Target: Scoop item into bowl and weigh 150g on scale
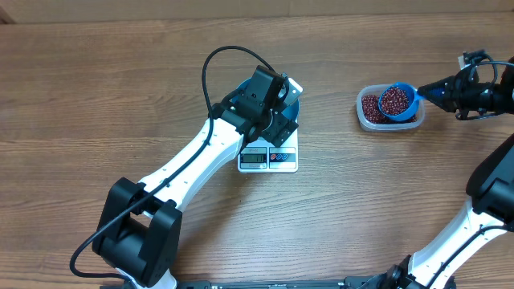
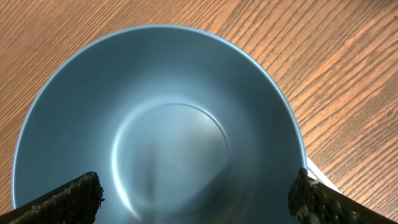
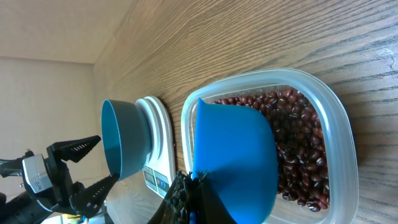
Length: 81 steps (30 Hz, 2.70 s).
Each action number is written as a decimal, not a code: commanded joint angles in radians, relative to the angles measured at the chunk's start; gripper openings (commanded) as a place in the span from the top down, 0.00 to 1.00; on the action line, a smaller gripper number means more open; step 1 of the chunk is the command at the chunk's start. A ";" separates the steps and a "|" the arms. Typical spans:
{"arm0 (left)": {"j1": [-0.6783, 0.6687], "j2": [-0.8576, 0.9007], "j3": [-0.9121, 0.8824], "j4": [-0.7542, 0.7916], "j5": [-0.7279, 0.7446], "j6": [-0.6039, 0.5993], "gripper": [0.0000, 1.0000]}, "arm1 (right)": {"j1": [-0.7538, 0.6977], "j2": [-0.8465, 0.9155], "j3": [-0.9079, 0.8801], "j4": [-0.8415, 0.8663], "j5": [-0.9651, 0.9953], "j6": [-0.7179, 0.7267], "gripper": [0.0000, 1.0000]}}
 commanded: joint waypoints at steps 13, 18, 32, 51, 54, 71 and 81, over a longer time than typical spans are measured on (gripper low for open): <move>-0.007 0.010 0.022 0.004 0.039 0.030 0.00 | -0.003 0.015 -0.006 0.000 -0.028 -0.008 0.96; -0.007 0.010 0.022 0.004 0.039 0.030 0.01 | -0.003 0.015 -0.006 0.000 -0.028 -0.008 0.96; -0.007 -0.006 0.229 -0.127 -0.042 0.018 0.01 | -0.003 0.015 -0.006 0.006 -0.028 -0.011 0.96; -0.006 -0.377 0.211 -0.349 0.047 -0.080 0.00 | -0.003 0.015 -0.006 0.007 -0.028 -0.011 0.96; -0.004 -0.480 0.101 -0.329 0.047 -0.115 0.00 | -0.003 0.015 -0.006 0.008 -0.028 -0.011 0.96; 0.000 -0.762 -0.290 -0.159 0.062 -0.308 0.01 | -0.003 0.015 -0.006 0.008 -0.028 -0.011 0.96; 0.000 -0.716 -0.290 -0.214 0.064 -0.307 0.01 | -0.003 0.015 -0.006 0.008 -0.028 -0.011 0.96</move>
